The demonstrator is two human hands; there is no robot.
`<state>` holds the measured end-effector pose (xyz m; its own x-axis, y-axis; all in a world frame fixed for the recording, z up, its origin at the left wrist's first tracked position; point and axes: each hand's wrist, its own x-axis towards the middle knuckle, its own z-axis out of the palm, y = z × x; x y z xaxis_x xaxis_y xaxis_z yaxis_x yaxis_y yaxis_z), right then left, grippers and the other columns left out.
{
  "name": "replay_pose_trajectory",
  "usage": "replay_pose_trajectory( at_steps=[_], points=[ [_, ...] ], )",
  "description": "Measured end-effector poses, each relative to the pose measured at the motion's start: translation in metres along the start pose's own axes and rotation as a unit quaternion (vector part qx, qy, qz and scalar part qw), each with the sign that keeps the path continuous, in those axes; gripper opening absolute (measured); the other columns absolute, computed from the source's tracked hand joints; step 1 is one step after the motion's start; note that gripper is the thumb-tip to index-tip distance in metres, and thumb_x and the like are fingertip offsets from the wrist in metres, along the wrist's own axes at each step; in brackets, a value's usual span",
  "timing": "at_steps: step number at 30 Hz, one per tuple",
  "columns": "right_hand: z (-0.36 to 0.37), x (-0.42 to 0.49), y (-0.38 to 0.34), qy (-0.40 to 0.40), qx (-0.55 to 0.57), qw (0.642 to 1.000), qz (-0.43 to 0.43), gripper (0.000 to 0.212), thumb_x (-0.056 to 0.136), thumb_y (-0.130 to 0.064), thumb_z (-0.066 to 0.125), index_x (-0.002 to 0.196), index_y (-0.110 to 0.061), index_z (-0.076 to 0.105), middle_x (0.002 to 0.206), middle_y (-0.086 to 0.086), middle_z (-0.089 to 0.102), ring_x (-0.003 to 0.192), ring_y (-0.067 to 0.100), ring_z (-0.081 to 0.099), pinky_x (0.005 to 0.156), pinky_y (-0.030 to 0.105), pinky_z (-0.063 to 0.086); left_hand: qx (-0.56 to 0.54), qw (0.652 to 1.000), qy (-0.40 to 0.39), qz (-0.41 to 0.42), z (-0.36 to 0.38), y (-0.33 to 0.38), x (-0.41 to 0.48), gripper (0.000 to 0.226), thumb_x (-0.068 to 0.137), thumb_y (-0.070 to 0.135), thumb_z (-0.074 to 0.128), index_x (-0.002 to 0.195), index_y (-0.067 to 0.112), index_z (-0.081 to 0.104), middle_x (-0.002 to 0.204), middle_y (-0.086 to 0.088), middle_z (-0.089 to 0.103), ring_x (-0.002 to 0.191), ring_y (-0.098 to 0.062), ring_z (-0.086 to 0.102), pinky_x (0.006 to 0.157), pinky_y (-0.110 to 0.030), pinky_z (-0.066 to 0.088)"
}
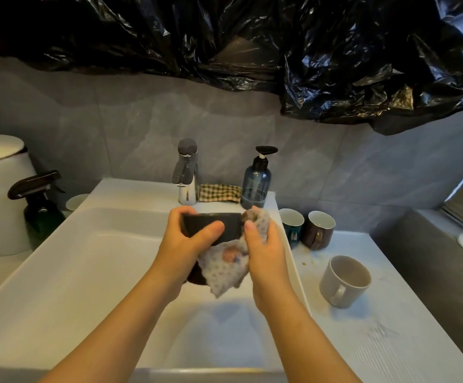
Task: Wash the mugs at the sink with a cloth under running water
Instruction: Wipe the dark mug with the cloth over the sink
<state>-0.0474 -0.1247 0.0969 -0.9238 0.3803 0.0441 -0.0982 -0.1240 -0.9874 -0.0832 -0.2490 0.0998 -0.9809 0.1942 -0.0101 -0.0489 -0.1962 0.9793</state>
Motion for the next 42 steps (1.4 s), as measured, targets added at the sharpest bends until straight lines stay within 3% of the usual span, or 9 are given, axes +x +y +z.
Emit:
replay_pose_trajectory(
  at_steps=[7,13,19,24,27,31,35,37,42],
  points=[
    [0.007,0.004,-0.006,0.099,-0.029,0.994,0.027,0.034,0.098,-0.046,0.031,0.072,-0.033,0.049,0.074,-0.005,0.057,0.073,0.009,0.057,0.070,0.028,0.049,0.093,0.993,0.001,0.070,0.008,-0.006,-0.008,0.050,0.070,0.023,0.078,0.104,0.036,0.043,0.106,0.004,0.054,0.095,-0.018,0.058,0.071,-0.031,0.056],
    [0.005,0.003,-0.004,0.031,-0.037,0.998,0.027,0.025,0.096,-0.030,0.048,0.121,-0.029,0.055,0.106,-0.004,0.062,0.095,0.010,0.061,0.072,0.023,0.053,0.077,0.996,0.044,0.015,0.008,-0.007,-0.006,0.049,0.076,0.032,0.072,0.113,0.031,0.041,0.112,-0.004,0.053,0.099,-0.025,0.058,0.076,-0.043,0.057],
    [0.003,-0.004,-0.005,0.067,-0.036,0.997,0.026,0.018,0.096,-0.035,0.046,0.081,-0.033,0.053,0.080,-0.007,0.059,0.075,0.007,0.060,0.060,0.020,0.048,0.124,0.989,0.008,0.075,0.002,-0.007,-0.006,0.050,0.074,0.027,0.075,0.109,0.035,0.040,0.107,0.005,0.052,0.095,-0.018,0.058,0.066,-0.026,0.055],
    [0.000,0.011,-0.025,0.082,0.034,0.973,0.215,0.032,0.098,-0.024,0.046,0.123,-0.006,0.050,0.095,0.006,0.051,0.100,0.025,0.052,0.099,0.034,0.040,0.147,0.983,-0.044,0.105,-0.003,-0.011,-0.014,0.062,0.059,0.025,0.085,0.103,0.035,0.042,0.103,0.016,0.051,0.091,-0.014,0.058,0.060,-0.018,0.054],
    [0.011,0.006,-0.018,0.103,0.018,0.986,0.130,0.022,0.097,-0.033,0.047,0.114,-0.022,0.055,0.097,-0.002,0.058,0.089,0.015,0.057,0.079,0.031,0.051,0.141,0.984,0.011,0.112,0.005,-0.012,-0.014,0.057,0.068,0.022,0.081,0.105,0.035,0.040,0.102,0.013,0.051,0.091,-0.014,0.058,0.069,-0.027,0.057],
    [0.019,-0.012,0.005,0.103,0.005,0.994,-0.042,0.020,0.098,-0.024,0.044,0.112,-0.040,0.046,0.102,-0.023,0.052,0.096,0.000,0.055,0.072,0.012,0.046,0.081,0.989,0.094,0.083,0.019,-0.006,-0.011,0.053,0.072,0.031,0.076,0.112,0.028,0.041,0.099,0.007,0.052,0.094,-0.015,0.058,0.074,-0.032,0.056],
    [0.010,-0.007,0.003,0.115,-0.042,0.991,-0.058,0.007,0.096,-0.027,0.048,0.094,-0.032,0.052,0.091,-0.015,0.057,0.088,0.004,0.058,0.065,0.011,0.045,0.055,0.997,0.047,0.035,0.012,-0.011,-0.013,0.042,0.076,0.029,0.073,0.105,0.032,0.042,0.102,-0.001,0.053,0.096,-0.024,0.059,0.074,-0.038,0.056],
    [0.005,-0.003,-0.004,0.127,-0.064,0.988,-0.053,0.018,0.096,-0.032,0.048,0.081,-0.024,0.056,0.078,-0.005,0.059,0.075,0.007,0.058,0.060,0.014,0.043,0.031,0.999,0.025,0.018,0.011,-0.015,-0.016,0.037,0.077,0.026,0.072,0.098,0.034,0.042,0.102,-0.004,0.054,0.094,-0.026,0.060,0.071,-0.036,0.055],
    [-0.002,0.010,-0.033,0.047,-0.090,0.990,0.096,0.024,0.094,-0.036,0.052,0.092,-0.014,0.063,0.072,0.000,0.058,0.063,0.007,0.056,0.049,0.016,0.041,0.002,1.000,0.000,-0.007,0.012,-0.018,-0.019,0.046,0.071,0.029,0.073,0.104,0.031,0.042,0.109,-0.006,0.057,0.095,-0.023,0.061,0.066,-0.028,0.050]
  ],
)
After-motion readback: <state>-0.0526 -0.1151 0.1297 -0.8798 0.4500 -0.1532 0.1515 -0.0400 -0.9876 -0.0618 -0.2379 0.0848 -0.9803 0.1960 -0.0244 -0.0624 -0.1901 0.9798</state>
